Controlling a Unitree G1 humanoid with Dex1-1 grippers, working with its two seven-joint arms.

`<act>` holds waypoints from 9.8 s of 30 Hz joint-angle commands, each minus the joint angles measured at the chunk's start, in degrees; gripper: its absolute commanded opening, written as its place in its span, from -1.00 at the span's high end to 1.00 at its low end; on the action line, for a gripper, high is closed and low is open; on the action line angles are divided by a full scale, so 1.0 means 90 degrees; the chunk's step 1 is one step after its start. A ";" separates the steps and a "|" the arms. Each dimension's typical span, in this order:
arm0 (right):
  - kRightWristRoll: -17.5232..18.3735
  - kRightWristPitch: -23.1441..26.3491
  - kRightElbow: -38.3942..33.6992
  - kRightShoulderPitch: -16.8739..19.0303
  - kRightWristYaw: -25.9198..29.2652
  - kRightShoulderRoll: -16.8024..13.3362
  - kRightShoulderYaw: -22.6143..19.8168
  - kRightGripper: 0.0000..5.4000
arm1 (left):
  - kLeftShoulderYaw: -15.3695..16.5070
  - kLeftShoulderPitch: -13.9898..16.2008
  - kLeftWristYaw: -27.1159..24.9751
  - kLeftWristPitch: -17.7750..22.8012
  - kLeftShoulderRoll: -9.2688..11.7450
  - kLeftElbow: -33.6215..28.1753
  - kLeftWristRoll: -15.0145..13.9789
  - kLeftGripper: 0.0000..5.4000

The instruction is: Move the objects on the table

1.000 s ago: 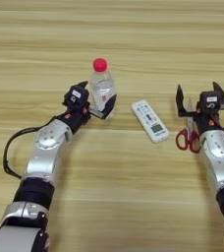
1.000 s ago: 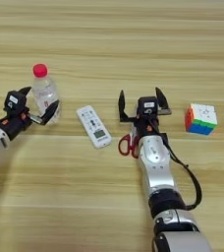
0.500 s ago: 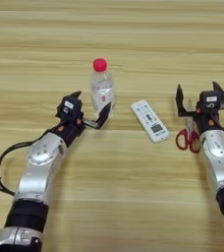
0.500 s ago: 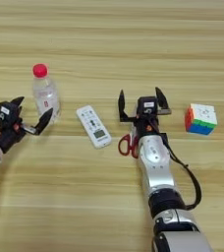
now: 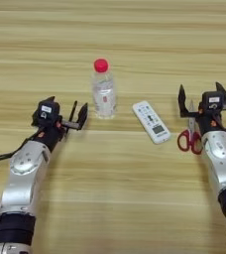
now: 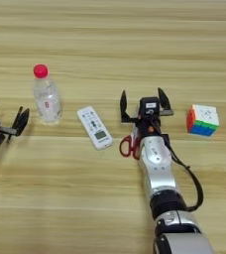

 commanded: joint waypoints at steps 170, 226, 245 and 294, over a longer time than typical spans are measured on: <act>-0.0149 0.0857 -0.1524 0.0440 -0.0181 0.0253 0.0159 -1.00 | -0.0791 0.0200 -0.0475 0.3990 0.0654 -0.1700 0.0189 0.91; -0.0187 0.0814 -0.1452 0.0381 -0.0204 0.0296 0.0154 -1.00 | -0.1516 -0.0944 0.0016 0.3885 -0.0762 -0.0541 -0.0061 0.91; -0.0189 0.0813 -0.1456 0.0390 -0.0202 0.0296 0.0156 -1.00 | -0.1615 -0.1062 -0.0035 0.3695 -0.0815 -0.0177 -0.0082 0.77; -0.0187 0.0585 -0.0862 0.0132 -0.0179 0.0220 0.0103 -1.00 | 0.0024 -0.0191 -0.0126 0.3803 0.0147 -0.1687 -0.0664 -0.98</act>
